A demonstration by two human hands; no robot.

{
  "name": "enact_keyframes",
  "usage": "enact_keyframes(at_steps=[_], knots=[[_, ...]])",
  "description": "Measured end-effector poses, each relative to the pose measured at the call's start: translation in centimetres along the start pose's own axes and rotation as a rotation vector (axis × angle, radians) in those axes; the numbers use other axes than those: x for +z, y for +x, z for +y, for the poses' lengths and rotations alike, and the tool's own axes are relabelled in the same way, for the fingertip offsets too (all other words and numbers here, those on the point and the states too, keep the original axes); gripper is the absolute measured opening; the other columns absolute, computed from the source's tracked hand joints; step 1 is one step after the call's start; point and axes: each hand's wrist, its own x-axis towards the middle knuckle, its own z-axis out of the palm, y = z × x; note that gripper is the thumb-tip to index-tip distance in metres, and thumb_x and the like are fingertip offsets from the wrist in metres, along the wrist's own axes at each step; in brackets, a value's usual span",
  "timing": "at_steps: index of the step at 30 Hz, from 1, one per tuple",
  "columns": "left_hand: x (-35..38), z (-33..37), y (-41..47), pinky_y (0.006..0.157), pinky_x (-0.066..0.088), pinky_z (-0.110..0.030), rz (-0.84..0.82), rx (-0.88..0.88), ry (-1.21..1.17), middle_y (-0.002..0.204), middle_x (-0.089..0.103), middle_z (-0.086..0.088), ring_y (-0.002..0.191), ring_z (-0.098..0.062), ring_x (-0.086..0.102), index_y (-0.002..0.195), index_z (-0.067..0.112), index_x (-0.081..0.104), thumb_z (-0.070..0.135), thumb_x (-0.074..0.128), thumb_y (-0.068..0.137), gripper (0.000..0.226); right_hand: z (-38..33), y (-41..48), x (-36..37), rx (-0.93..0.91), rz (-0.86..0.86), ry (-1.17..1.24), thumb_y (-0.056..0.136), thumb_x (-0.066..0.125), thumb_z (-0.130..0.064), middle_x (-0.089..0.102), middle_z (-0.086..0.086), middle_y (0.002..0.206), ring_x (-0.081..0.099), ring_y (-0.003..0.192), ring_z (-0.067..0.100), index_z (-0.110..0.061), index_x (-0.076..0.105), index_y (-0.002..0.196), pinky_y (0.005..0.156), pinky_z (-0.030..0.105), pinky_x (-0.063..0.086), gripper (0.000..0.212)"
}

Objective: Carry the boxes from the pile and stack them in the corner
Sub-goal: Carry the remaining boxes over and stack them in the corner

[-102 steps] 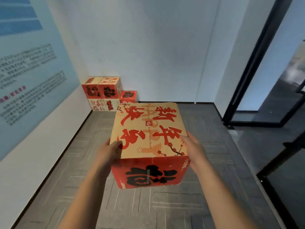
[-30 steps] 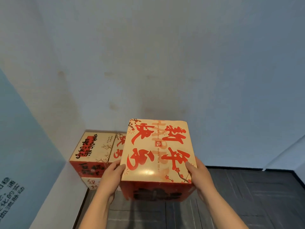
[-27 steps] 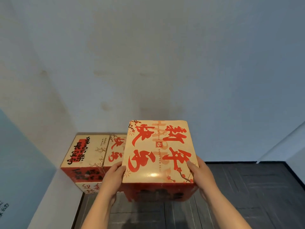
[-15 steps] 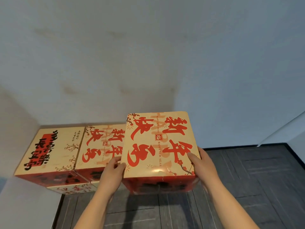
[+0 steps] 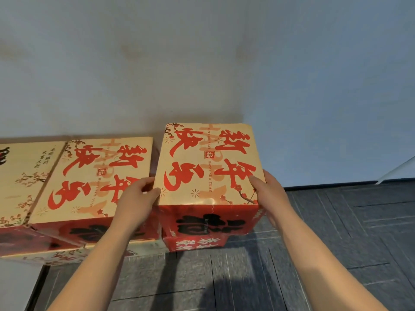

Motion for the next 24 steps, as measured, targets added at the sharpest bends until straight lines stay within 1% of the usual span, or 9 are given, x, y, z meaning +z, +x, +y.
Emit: enact_keyframes(at_steps=[3, 8, 9, 11, 13, 16, 19, 22, 24], knots=[[1.5, -2.2, 1.9, 0.079, 0.046, -0.034, 0.045, 0.032, 0.026, 0.134, 0.065, -0.005, 0.117, -0.024, 0.058, 0.136, 0.014, 0.064, 0.024, 0.057, 0.101, 0.037, 2.1, 2.3, 1.5, -0.027, -0.041, -0.024, 0.106, 0.054, -0.045, 0.077, -0.008, 0.114, 0.074, 0.105, 0.015, -0.031, 0.064, 0.130, 0.096, 0.050, 0.059, 0.029], [3.2, -5.3, 3.9, 0.063, 0.036, -0.019, 0.095, 0.110, 0.089, 0.133, 0.065, -0.008, 0.105, -0.015, 0.053, 0.128, 0.010, 0.068, 0.023, 0.059, 0.100, 0.032, 5.4, 4.7, 4.2, -0.080, -0.038, -0.027, 0.107, 0.052, -0.044, 0.075, -0.006, 0.116, 0.072, 0.104, 0.016, -0.028, 0.063, 0.129, 0.094, 0.045, 0.059, 0.030], [3.3, -5.7, 4.2, 0.065, 0.036, -0.020, 0.116, 0.129, 0.101, 0.134, 0.063, -0.009, 0.109, -0.017, 0.054, 0.126, 0.009, 0.069, 0.022, 0.060, 0.099, 0.031, 5.9, 5.1, 4.7, -0.091, -0.028, -0.024, 0.107, 0.051, -0.044, 0.075, -0.006, 0.115, 0.072, 0.104, 0.017, -0.028, 0.064, 0.126, 0.094, 0.045, 0.059, 0.028], [3.5, -6.4, 4.7, 0.076, 0.038, -0.025, 0.163, 0.148, 0.117, 0.139, 0.059, -0.011, 0.120, -0.025, 0.055, 0.125, 0.008, 0.070, 0.020, 0.062, 0.097, 0.031, 6.4, 5.7, 5.5, -0.126, -0.002, -0.024, 0.107, 0.051, -0.043, 0.077, -0.006, 0.111, 0.073, 0.102, 0.018, -0.028, 0.067, 0.121, 0.093, 0.046, 0.059, 0.026], [3.5, -6.9, 4.9, 0.080, 0.037, -0.029, 0.188, 0.147, 0.113, 0.141, 0.057, -0.011, 0.123, -0.027, 0.055, 0.127, 0.006, 0.069, 0.018, 0.062, 0.097, 0.033, 6.6, 6.1, 6.1, -0.150, 0.021, -0.016, 0.106, 0.052, -0.042, 0.078, -0.004, 0.106, 0.074, 0.100, 0.019, -0.026, 0.070, 0.116, 0.091, 0.046, 0.060, 0.026], [3.6, -7.6, 4.9, 0.080, 0.039, -0.029, 0.193, 0.166, 0.097, 0.138, 0.060, -0.011, 0.118, -0.025, 0.057, 0.130, 0.006, 0.066, 0.017, 0.063, 0.095, 0.036, 6.5, 6.4, 6.6, -0.157, 0.028, -0.011, 0.104, 0.054, -0.040, 0.079, -0.002, 0.100, 0.075, 0.095, 0.021, -0.025, 0.071, 0.109, 0.087, 0.046, 0.061, 0.023], [3.4, -7.7, 4.8, 0.081, 0.043, -0.031, 0.179, 0.150, 0.071, 0.137, 0.061, -0.010, 0.115, -0.024, 0.058, 0.136, 0.008, 0.062, 0.014, 0.064, 0.094, 0.042, 6.3, 6.1, 6.7, -0.161, 0.026, -0.028, 0.103, 0.055, -0.039, 0.079, -0.001, 0.100, 0.075, 0.094, 0.021, -0.024, 0.070, 0.109, 0.085, 0.044, 0.060, 0.022], [3.4, -7.5, 4.7, 0.080, 0.046, -0.031, 0.171, 0.143, 0.054, 0.134, 0.062, -0.010, 0.108, -0.020, 0.056, 0.136, 0.009, 0.062, 0.016, 0.065, 0.094, 0.042, 6.4, 5.9, 6.4, -0.160, 0.038, -0.010, 0.103, 0.056, -0.037, 0.078, -0.001, 0.100, 0.074, 0.096, 0.022, -0.024, 0.071, 0.109, 0.083, 0.043, 0.059, 0.021], [3.4, -7.3, 4.5, 0.082, 0.048, -0.033, 0.173, 0.154, 0.057, 0.132, 0.063, -0.010, 0.108, -0.020, 0.057, 0.134, 0.007, 0.062, 0.015, 0.065, 0.094, 0.041, 6.5, 5.7, 6.2, -0.160, 0.041, -0.001, 0.102, 0.057, -0.036, 0.079, 0.000, 0.098, 0.075, 0.095, 0.024, -0.024, 0.071, 0.106, 0.085, 0.046, 0.060, 0.020]])
